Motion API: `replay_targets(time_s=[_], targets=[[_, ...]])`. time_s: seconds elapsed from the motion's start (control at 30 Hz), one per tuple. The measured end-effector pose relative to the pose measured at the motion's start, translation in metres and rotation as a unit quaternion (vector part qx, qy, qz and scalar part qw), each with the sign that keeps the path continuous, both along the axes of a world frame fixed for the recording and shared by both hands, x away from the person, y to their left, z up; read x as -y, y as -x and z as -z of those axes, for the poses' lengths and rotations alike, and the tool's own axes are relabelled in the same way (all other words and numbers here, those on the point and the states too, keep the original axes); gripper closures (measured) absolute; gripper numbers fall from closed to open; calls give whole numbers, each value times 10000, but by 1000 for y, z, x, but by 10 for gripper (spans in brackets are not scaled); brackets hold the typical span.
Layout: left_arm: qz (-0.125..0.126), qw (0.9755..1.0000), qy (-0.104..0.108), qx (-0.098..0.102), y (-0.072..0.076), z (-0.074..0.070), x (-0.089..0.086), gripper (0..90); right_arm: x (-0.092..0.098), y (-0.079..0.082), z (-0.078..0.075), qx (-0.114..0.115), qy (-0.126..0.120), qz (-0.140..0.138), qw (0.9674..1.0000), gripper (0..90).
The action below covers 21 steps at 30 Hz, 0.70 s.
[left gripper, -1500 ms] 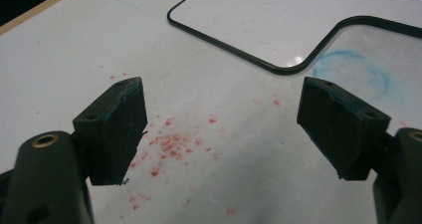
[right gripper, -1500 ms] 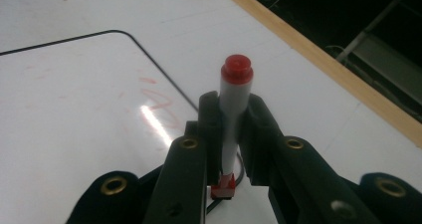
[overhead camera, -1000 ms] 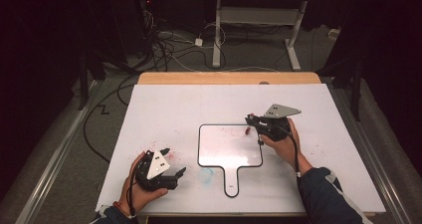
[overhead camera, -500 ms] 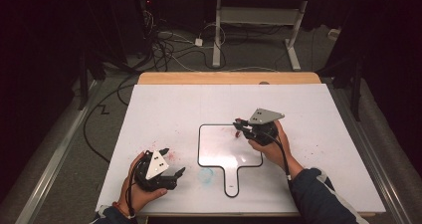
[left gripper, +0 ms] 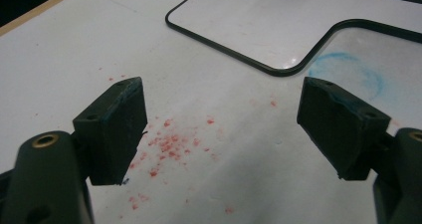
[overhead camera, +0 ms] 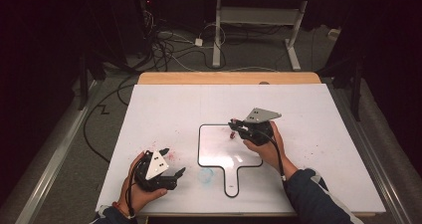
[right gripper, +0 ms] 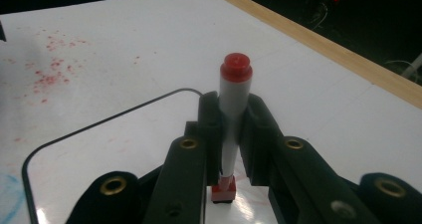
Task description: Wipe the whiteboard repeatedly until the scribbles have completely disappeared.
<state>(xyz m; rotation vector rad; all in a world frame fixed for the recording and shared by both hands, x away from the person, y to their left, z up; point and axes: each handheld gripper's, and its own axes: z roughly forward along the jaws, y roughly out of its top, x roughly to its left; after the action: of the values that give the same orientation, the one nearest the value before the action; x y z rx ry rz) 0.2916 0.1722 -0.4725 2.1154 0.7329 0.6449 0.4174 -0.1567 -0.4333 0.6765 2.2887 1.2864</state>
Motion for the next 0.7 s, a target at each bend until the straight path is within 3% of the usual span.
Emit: replay_targets(time_s=[0.07,0.2,0.3,0.53,0.7], targets=[[0,10000,7,-3,0,0,0,191,2,-1,-1,3,65,85,9999,813],[-1,10000,30,-2,0,0,-1,191,13,-8,-4,187,355,565,9976,813],[11,10000,15,0,0,-1,0,191,17,-11,-3,202,359,761,9963,813],[31,10000,24,1,0,-1,1,191,-5,-4,1,-46,-55,389,9992,812],[30,10000,43,-1,1,-1,-1,191,-18,1,1,-44,-19,263,9996,813]])
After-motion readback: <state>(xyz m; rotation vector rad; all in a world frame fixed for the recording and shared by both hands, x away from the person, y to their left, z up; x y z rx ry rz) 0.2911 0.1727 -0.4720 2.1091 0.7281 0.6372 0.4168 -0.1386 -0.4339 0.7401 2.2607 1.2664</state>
